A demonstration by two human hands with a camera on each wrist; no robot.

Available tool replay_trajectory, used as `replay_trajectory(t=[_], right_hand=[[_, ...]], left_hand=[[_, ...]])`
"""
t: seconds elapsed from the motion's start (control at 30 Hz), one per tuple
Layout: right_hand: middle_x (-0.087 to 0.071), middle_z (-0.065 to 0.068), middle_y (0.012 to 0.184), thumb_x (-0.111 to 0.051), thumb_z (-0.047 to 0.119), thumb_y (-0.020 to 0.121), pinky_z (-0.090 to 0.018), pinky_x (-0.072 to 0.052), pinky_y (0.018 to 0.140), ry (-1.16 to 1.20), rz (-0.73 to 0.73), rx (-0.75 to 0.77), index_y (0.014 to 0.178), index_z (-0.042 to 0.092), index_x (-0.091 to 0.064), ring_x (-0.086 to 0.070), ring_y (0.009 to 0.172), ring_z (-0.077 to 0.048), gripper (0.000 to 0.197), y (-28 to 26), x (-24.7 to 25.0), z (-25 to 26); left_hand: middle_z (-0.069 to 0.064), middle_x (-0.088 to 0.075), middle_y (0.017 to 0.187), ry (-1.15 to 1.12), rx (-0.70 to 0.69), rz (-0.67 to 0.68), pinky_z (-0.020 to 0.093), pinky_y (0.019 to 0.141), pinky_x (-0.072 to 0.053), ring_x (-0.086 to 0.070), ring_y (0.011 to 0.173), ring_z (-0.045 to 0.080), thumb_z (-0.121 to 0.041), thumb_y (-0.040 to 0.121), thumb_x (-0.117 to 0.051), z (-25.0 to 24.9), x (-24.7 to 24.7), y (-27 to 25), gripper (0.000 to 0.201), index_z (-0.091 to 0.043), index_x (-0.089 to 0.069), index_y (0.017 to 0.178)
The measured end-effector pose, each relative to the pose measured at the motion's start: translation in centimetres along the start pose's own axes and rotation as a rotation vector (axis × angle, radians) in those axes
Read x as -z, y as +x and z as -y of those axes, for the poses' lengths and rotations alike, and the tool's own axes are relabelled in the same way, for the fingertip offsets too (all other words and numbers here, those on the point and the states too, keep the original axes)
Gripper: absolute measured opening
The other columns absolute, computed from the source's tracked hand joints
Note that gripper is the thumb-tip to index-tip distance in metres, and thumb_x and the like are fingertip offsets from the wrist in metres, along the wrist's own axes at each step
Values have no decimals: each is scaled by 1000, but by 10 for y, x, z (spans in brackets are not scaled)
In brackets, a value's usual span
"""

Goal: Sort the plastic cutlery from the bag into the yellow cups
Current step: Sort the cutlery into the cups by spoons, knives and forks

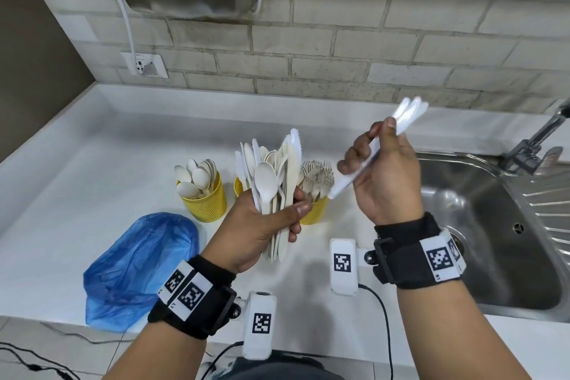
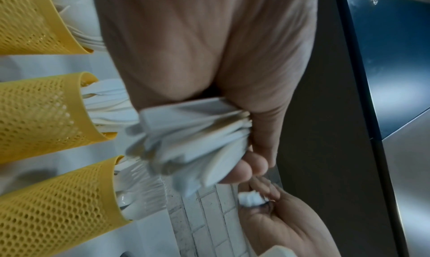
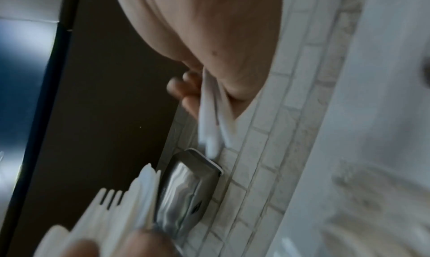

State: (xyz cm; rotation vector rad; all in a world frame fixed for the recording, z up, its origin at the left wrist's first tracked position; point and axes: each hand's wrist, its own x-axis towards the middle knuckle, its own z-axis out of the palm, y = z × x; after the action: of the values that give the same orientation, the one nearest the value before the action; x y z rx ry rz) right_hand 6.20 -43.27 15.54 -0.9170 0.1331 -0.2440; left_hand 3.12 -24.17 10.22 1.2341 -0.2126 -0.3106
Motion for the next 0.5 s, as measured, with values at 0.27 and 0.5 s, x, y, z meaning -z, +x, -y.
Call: replay_trajectory(t=[0.27,0.5], right_hand=[[-51,1,64,-80,21,89,-17,-38,48,-817,263,189,92,11,-69,-45,45,-5,15,-14,-3,11],[-68,-8,75,-89,26,79,-26,-52,57,-893,304,88,93,12,-68,-62,56,-17,28,-20,-5,5]], left_hand=[[17,-63,89,39,9,17,35,58,-51,-57,62,26,-6,85,-77,0,-4,0,12,-14,-74,94],[13,-64,91,57,7,23,36,56,-51,-57,64,26,-6,85,-77,0,-8,0,14,-8,-71,97]])
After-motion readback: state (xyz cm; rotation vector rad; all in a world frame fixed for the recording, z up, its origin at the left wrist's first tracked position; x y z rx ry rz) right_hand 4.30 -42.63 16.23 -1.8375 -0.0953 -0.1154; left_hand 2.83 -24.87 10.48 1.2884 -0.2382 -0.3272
